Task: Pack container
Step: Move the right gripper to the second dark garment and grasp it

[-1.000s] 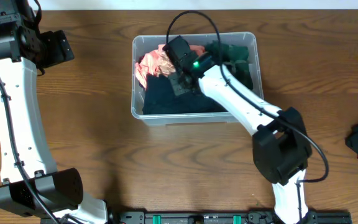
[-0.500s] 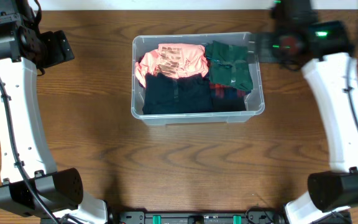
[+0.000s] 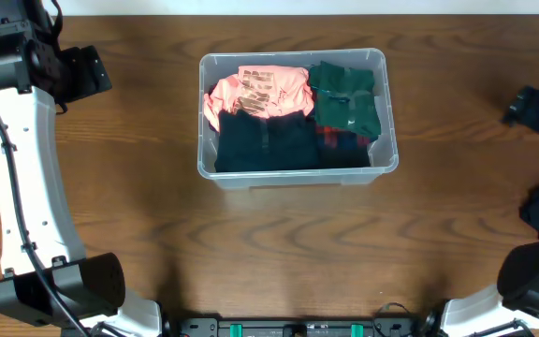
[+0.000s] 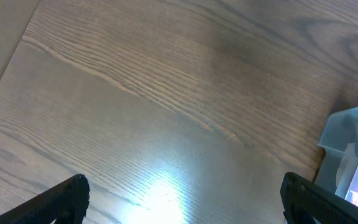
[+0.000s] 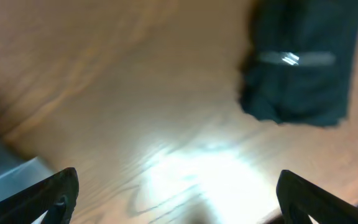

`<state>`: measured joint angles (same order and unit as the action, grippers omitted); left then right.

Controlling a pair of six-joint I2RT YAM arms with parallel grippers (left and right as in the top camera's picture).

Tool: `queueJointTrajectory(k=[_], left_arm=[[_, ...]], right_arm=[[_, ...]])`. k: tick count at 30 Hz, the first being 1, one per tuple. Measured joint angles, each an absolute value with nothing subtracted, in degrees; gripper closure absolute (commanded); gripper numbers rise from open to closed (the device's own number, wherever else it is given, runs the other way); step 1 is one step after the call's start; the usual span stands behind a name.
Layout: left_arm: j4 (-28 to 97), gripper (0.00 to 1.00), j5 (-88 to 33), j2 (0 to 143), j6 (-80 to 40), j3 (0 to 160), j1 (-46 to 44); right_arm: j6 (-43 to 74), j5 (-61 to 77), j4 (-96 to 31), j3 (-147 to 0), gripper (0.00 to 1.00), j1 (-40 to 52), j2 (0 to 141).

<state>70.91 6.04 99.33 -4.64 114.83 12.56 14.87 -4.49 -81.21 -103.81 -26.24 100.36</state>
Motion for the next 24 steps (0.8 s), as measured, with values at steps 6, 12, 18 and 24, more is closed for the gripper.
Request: queueJointTrajectory(k=[6, 12, 18, 24], left_arm=[[70.9, 0.02, 6.0, 99.3, -4.6, 114.8, 12.6], [70.9, 0.02, 6.0, 99.3, -4.6, 114.8, 12.6], [70.9, 0.02, 6.1, 99.3, -4.6, 114.8, 12.6], [70.9, 0.02, 6.0, 99.3, -4.6, 114.8, 12.6]], right_arm=[[14.5, -4.5, -76.7, -96.5, 0.01, -38.3, 100.4], [13.4, -4.2, -65.8, -86.3, 0.01, -47.3, 100.5], [10.0, -3.0, -54.2, -77.4, 0.01, -51.2, 100.7], [6.6, -1.9, -45.2, -73.6, 0.02, -51.7, 100.7]])
